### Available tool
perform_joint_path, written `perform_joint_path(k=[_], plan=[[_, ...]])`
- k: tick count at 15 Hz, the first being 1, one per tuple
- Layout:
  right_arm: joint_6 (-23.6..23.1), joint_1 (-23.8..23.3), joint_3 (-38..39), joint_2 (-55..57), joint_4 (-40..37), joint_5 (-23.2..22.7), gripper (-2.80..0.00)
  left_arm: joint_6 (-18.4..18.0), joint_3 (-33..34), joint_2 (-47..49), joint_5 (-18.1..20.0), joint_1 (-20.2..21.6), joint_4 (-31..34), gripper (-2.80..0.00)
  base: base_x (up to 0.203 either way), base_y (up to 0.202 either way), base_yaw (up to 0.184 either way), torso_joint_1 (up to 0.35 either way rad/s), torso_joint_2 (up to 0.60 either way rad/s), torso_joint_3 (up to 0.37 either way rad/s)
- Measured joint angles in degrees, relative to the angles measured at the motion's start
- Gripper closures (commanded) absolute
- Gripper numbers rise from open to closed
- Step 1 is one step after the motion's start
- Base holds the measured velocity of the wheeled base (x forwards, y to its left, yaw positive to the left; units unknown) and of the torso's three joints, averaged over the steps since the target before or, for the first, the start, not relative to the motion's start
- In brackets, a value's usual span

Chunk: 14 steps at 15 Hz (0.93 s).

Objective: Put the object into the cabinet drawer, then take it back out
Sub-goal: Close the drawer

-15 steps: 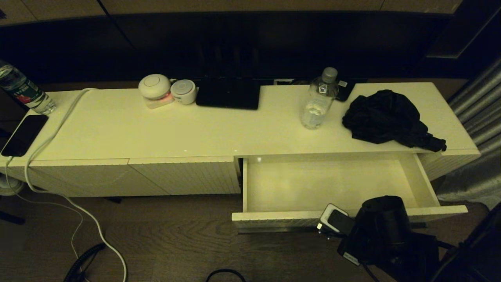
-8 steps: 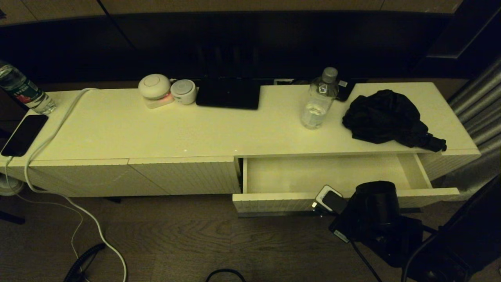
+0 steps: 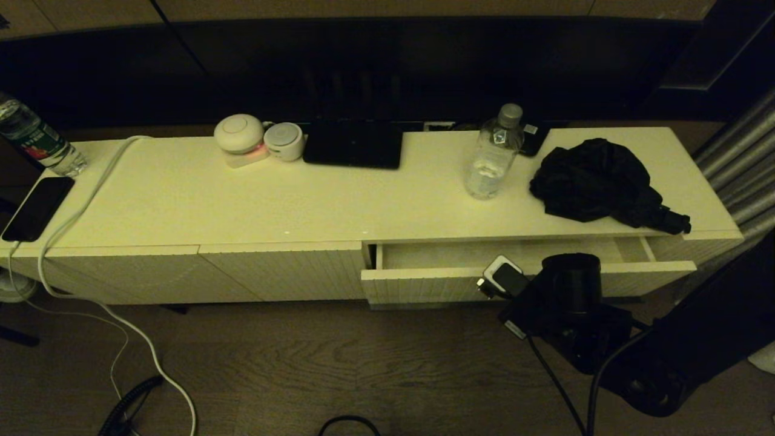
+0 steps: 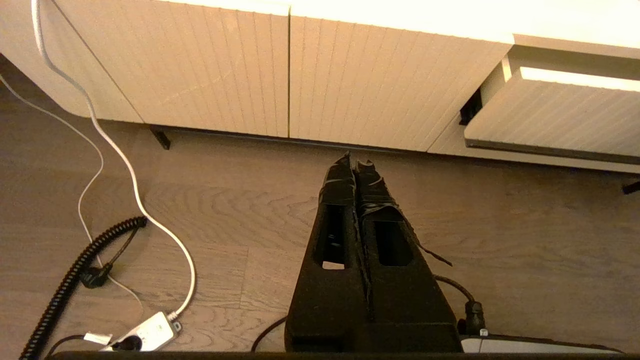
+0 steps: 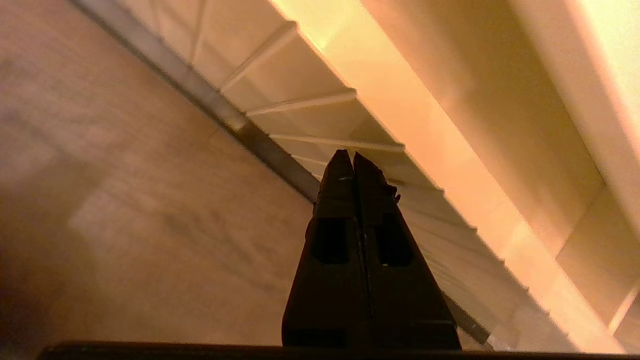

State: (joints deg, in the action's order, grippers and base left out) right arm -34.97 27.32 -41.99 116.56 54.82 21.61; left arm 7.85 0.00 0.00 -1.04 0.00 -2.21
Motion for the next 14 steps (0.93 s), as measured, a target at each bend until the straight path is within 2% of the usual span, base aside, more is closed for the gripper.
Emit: perform_joint_path(k=[5, 14], plan=[[0.21, -0.96, -3.95, 3.59, 3.46, 0.19, 0.0, 0.0, 0.0, 0.0, 0.0, 0.0, 0.0, 0.0, 0.0, 0.0, 0.0, 0.0, 0.0, 0.0], [-0.01, -2.88, -9.76, 6.75, 2.99, 0.25, 0.0, -0.01, 0.0, 0.0, 0.0, 0.0, 0.0, 0.0, 0.0, 0.0, 0.0, 0.0, 0.0, 0.0]])
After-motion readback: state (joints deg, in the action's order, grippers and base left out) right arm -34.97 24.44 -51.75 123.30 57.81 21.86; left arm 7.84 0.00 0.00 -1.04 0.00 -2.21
